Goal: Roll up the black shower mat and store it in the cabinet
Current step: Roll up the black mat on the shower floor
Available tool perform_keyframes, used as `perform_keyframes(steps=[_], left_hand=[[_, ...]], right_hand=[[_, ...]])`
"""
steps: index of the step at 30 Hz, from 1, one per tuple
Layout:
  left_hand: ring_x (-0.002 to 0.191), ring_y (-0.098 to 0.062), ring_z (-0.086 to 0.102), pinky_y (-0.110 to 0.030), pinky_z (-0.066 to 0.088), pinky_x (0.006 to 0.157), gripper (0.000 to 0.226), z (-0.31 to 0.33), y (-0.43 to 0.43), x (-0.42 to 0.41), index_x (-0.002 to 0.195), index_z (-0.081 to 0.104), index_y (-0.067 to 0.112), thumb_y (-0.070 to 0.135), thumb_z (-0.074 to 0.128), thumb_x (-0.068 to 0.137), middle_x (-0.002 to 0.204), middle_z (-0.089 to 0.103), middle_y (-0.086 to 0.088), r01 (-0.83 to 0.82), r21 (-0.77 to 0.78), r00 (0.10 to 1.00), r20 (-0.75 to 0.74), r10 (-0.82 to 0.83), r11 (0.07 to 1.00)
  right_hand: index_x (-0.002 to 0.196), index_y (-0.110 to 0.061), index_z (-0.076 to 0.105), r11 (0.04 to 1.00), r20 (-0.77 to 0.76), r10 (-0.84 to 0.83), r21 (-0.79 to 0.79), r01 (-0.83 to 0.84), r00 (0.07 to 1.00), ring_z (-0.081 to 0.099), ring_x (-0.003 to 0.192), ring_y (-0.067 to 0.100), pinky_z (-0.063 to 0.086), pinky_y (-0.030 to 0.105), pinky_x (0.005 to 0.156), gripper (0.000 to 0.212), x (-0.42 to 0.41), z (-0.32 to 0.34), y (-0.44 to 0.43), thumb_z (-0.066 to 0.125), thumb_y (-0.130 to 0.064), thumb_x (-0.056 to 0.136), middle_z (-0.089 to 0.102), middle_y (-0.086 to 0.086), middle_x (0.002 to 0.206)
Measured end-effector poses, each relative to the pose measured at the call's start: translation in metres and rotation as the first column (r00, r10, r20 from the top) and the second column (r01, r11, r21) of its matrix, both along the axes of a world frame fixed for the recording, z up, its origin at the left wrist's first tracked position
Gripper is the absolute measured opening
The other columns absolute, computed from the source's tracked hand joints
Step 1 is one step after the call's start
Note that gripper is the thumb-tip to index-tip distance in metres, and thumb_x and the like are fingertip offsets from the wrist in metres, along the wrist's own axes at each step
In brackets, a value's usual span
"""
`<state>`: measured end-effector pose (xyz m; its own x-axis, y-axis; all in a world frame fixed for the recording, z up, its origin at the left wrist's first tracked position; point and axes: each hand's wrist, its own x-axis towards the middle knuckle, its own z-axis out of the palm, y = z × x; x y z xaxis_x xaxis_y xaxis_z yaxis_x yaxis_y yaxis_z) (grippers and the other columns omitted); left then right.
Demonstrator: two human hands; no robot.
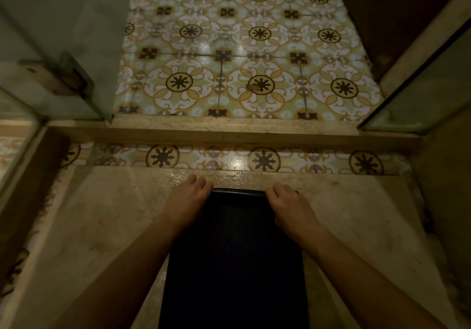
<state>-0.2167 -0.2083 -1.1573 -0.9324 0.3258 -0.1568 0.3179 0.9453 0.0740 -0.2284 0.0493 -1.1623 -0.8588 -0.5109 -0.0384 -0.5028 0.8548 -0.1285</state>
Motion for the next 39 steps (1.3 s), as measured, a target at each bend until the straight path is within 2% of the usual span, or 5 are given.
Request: perform_keyframes(steps=[4,10,16,21,39], left_hand=[[0.082,-0.03,0.059,-0.038,0.051,0.055,0.034,0.001,0.004,0.007,0.092,0.066,0.005,0.0,0.078,0.061,0.086,0.064,-0.011,0.009,0.021,1.0,-0.02,-0.009,1.0],[0.107,-0.025,0.047,-0.034,0.044,0.089,0.041,-0.007,-0.006,0.004,0.12,0.058,0.012,0.017,0.064,0.08,0.116,0.057,-0.007,-0.011,0.015,1.0,0.024,0.01,1.0],[0.104,-0.025,0.047,-0.034,0.046,0.077,0.033,0.001,-0.007,0.001,0.112,0.058,0.015,0.011,0.064,0.08,0.108,0.059,-0.005,-0.008,0.017,0.998,0.064,0.006,1.0],[0.108,-0.025,0.045,-0.035,0.049,0.085,0.032,0.008,-0.015,-0.003,0.115,0.062,0.019,0.016,0.06,0.083,0.113,0.063,-0.002,-0.04,0.064,0.985,0.172,0.028,0.997],[0.094,-0.024,0.06,-0.031,0.049,0.072,0.014,0.014,-0.012,-0.015,0.094,0.064,0.021,0.016,0.067,0.081,0.099,0.064,-0.009,-0.086,0.06,0.966,0.249,0.069,0.994]], right_hand=[[0.09,-0.007,0.059,0.999,0.019,0.019,-0.032,-0.019,1.0,0.057,0.068,0.024,0.044,0.032,0.046,0.037,0.002,-0.005,0.008,0.073,0.006,0.059,0.059,0.009,0.085],[0.089,-0.007,0.062,1.0,0.062,0.007,0.022,-0.009,0.998,0.058,0.069,0.025,0.05,0.035,0.048,0.041,0.003,-0.007,0.012,0.074,0.009,0.054,0.06,0.009,0.085],[0.095,-0.008,0.066,0.999,0.099,-0.016,0.035,0.012,0.995,0.055,0.068,0.023,0.04,0.029,0.049,0.049,0.006,-0.001,0.008,0.079,0.003,0.049,0.058,0.007,0.082],[0.118,-0.009,0.06,0.999,0.181,-0.006,-0.037,0.013,0.984,0.057,0.099,0.029,0.051,0.035,0.072,0.044,0.003,-0.004,0.014,0.069,-0.006,0.075,0.056,0.013,0.119],[0.121,-0.019,0.06,0.999,0.303,-0.023,-0.033,0.035,0.953,0.06,0.094,0.027,0.05,0.035,0.076,0.038,-0.006,0.007,0.017,0.059,-0.013,0.084,0.059,0.008,0.109]])
